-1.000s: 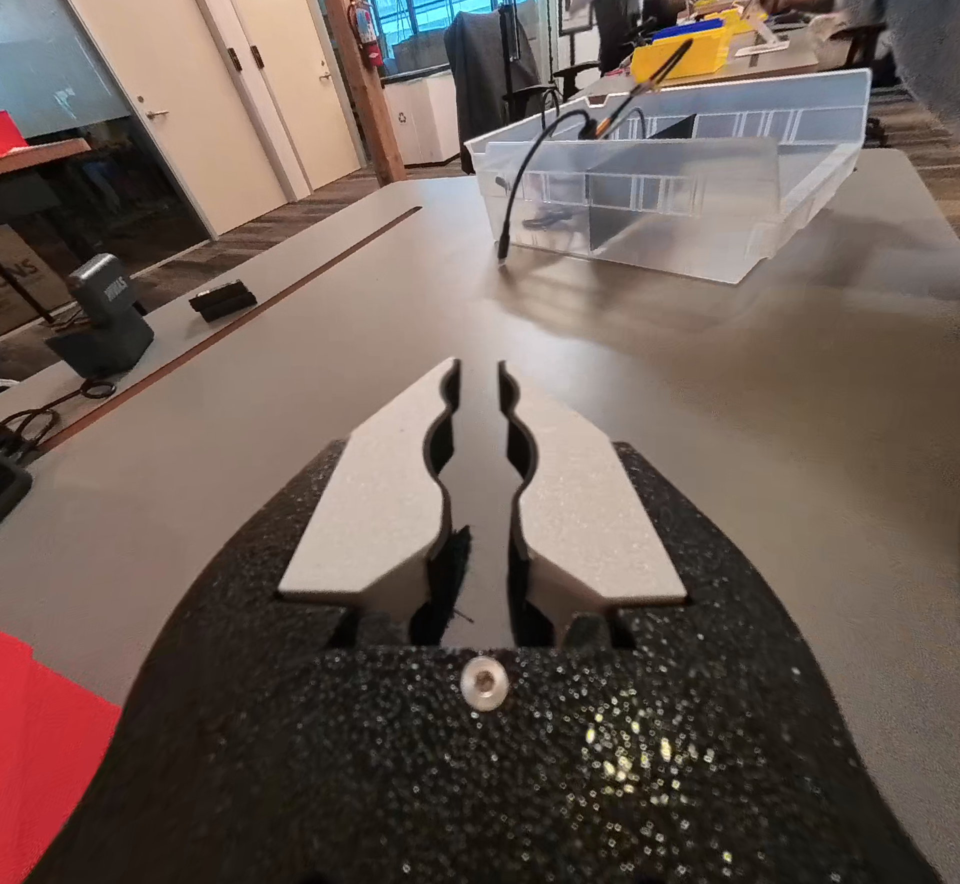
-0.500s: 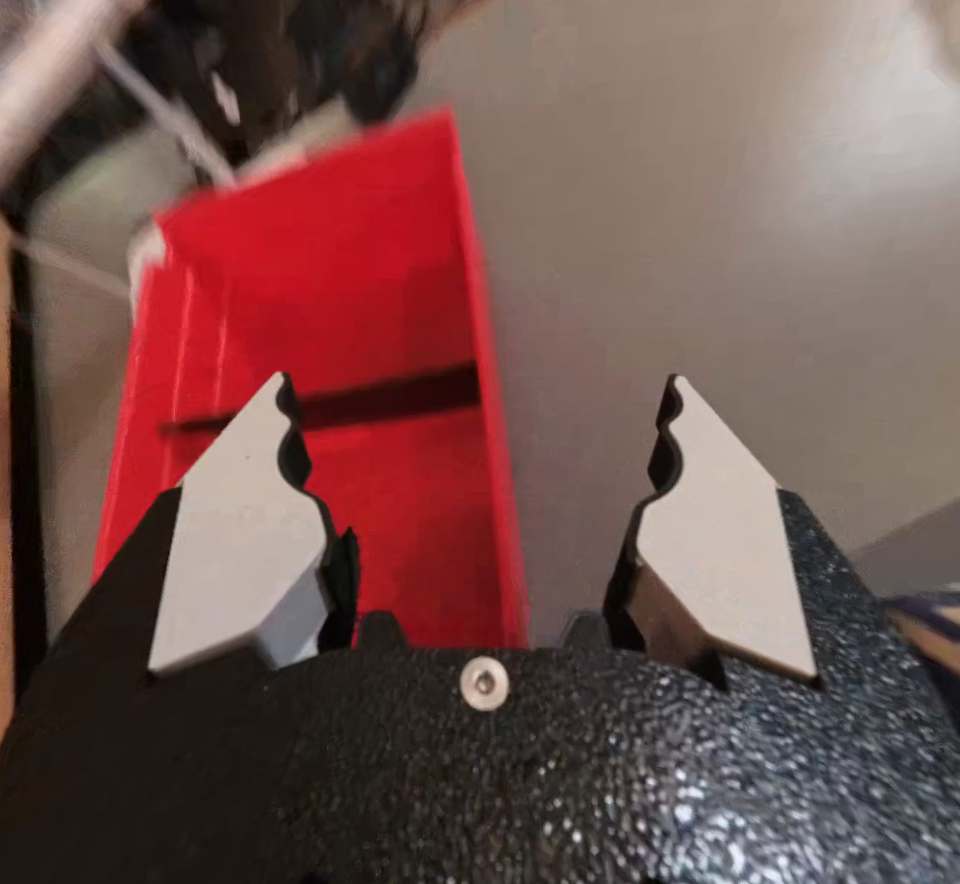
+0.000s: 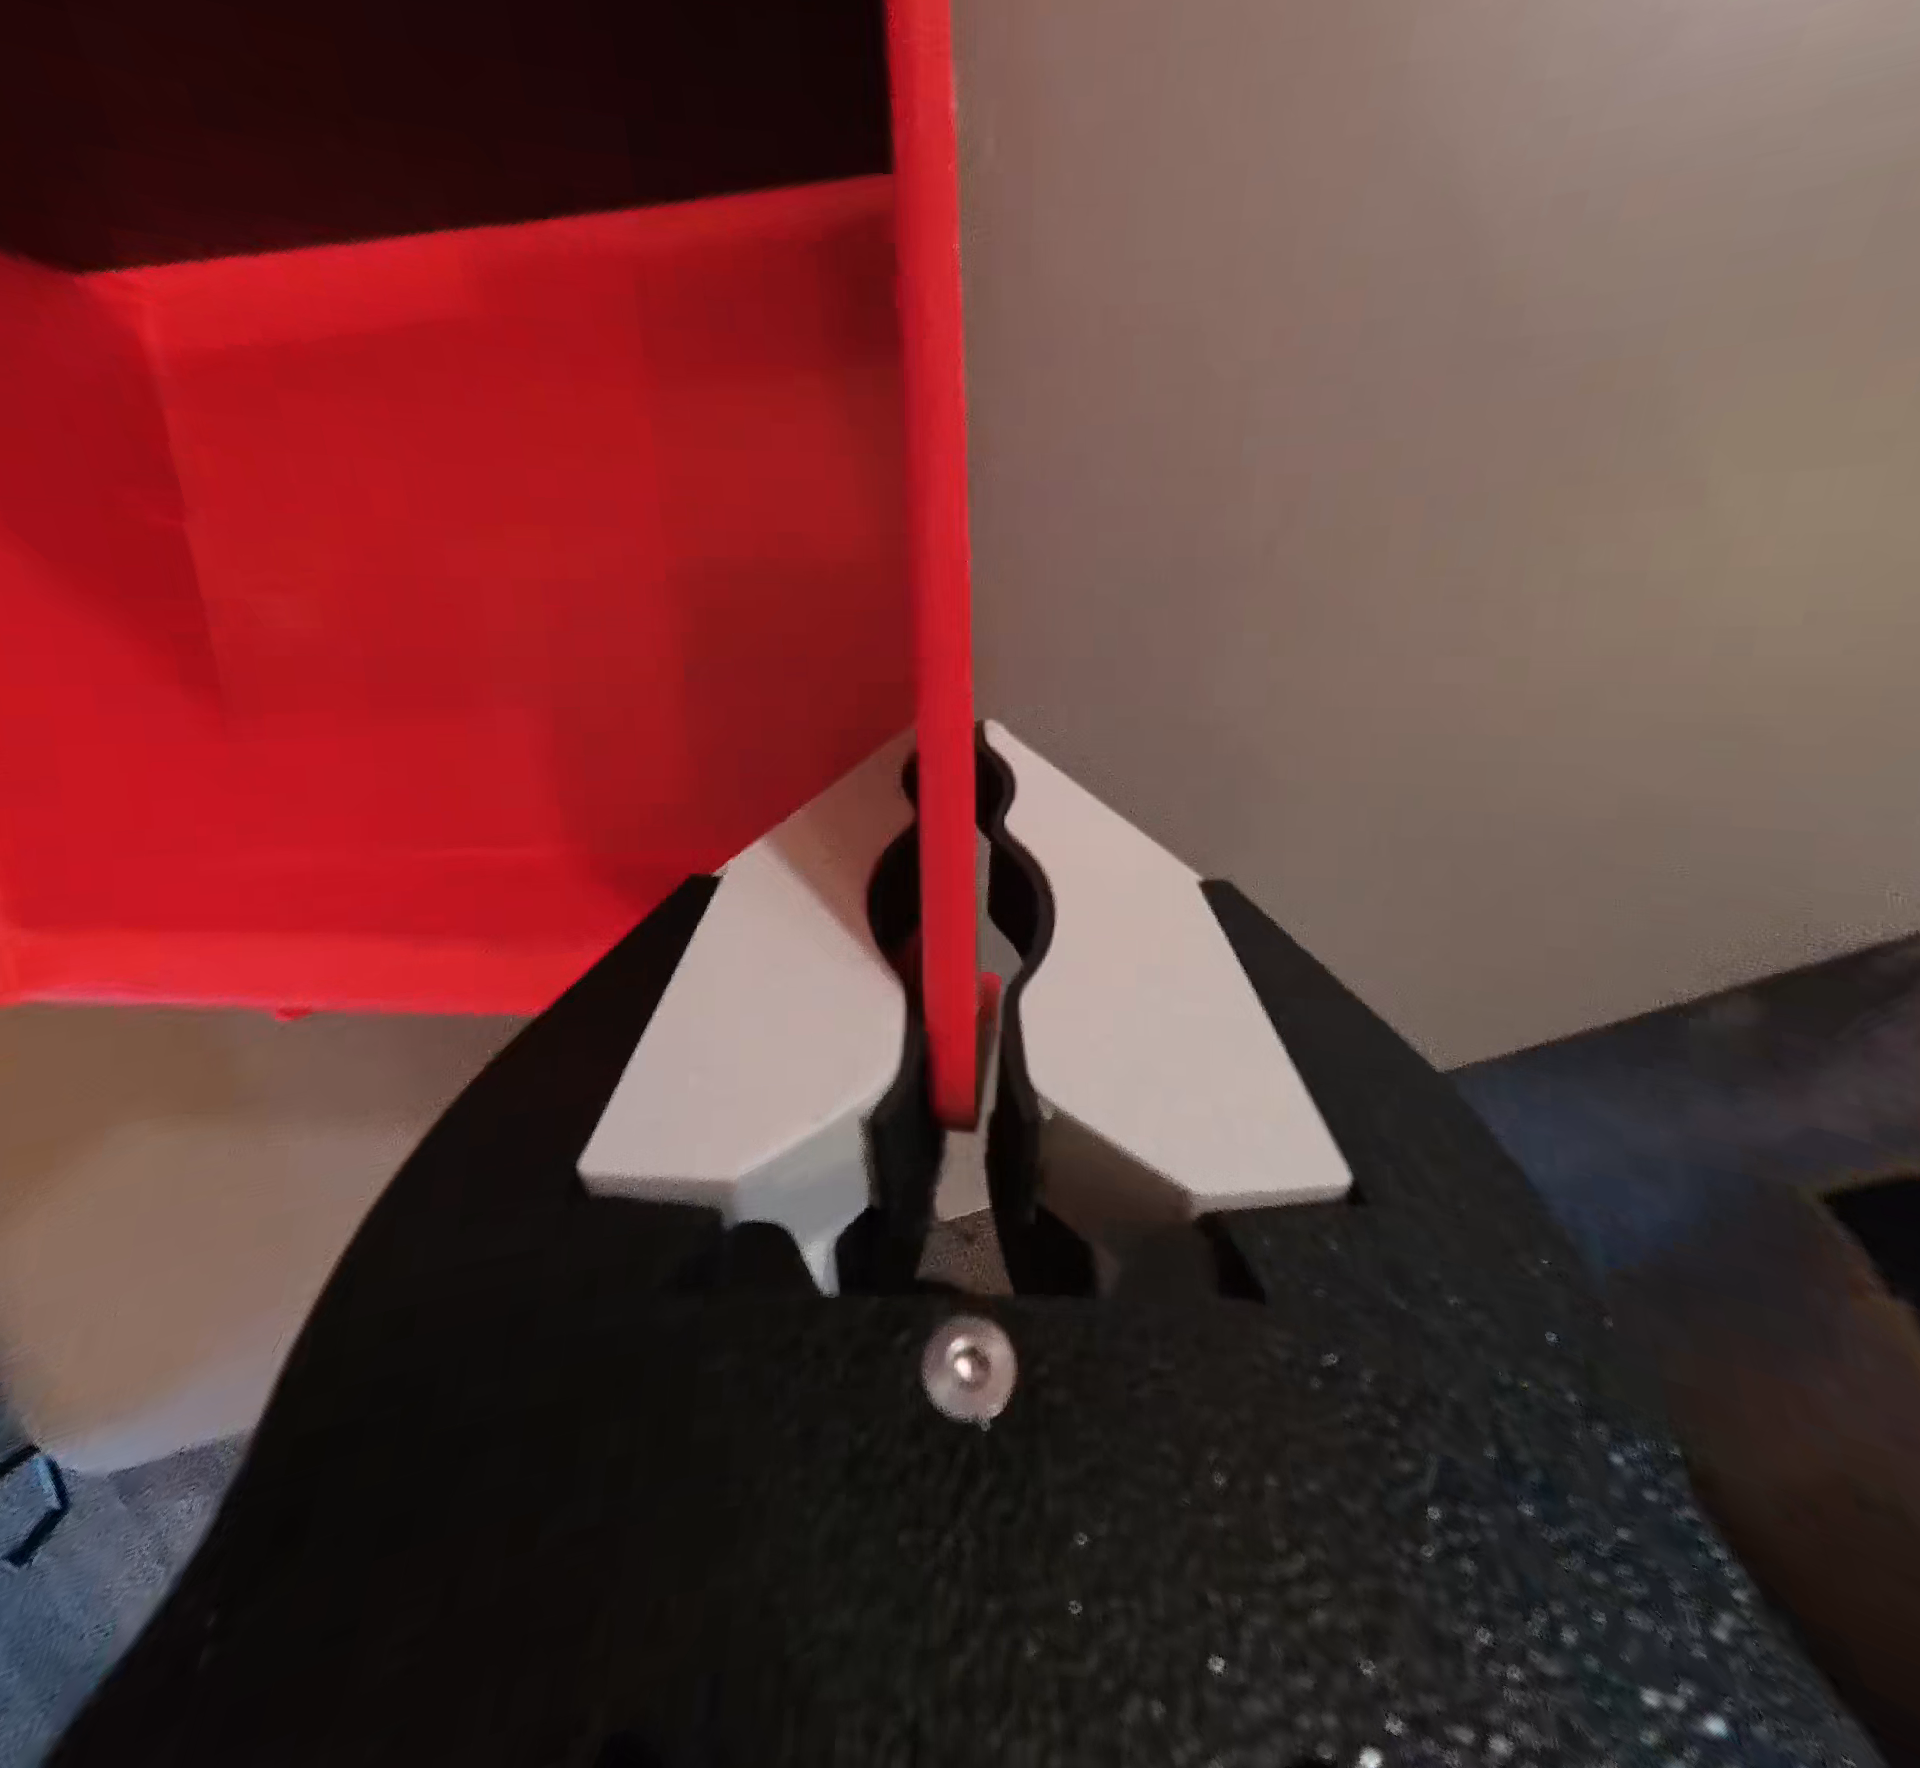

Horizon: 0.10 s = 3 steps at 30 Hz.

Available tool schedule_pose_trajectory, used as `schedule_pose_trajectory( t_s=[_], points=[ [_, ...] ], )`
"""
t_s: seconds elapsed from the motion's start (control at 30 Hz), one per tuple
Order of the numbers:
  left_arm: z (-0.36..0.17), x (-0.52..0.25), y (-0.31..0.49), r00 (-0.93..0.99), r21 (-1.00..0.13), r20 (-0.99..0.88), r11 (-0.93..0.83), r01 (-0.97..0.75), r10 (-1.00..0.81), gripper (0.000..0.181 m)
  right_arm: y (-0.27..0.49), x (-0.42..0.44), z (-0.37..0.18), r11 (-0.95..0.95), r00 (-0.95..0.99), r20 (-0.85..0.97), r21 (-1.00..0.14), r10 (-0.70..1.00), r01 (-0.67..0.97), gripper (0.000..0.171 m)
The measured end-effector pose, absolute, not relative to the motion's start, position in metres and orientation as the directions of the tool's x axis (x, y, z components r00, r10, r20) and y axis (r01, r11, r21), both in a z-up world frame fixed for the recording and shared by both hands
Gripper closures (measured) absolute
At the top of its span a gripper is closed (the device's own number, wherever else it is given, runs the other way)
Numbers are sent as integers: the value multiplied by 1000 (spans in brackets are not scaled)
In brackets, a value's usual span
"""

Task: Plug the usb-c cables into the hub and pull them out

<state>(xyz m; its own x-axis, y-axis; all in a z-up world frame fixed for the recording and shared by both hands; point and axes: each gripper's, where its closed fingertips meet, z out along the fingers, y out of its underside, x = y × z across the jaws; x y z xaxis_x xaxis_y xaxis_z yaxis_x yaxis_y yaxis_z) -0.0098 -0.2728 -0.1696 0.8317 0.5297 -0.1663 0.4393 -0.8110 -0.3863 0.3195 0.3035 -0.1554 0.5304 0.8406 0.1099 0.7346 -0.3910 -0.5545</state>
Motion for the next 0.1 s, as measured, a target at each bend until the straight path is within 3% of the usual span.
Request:
schedule_pose_trajectory(
  t_s=[0.03,0.1],
  points=[
    [-169,-10,-273,822,-397,-176,-803,444,542,180,302,318,-155,-385,525,115,-552,843,739,161],
    [-169,-9,-274,822,-416,-199,-805,423,534,180,297,312,-155,-371,510,119,-551,852,748,160]
  ],
)
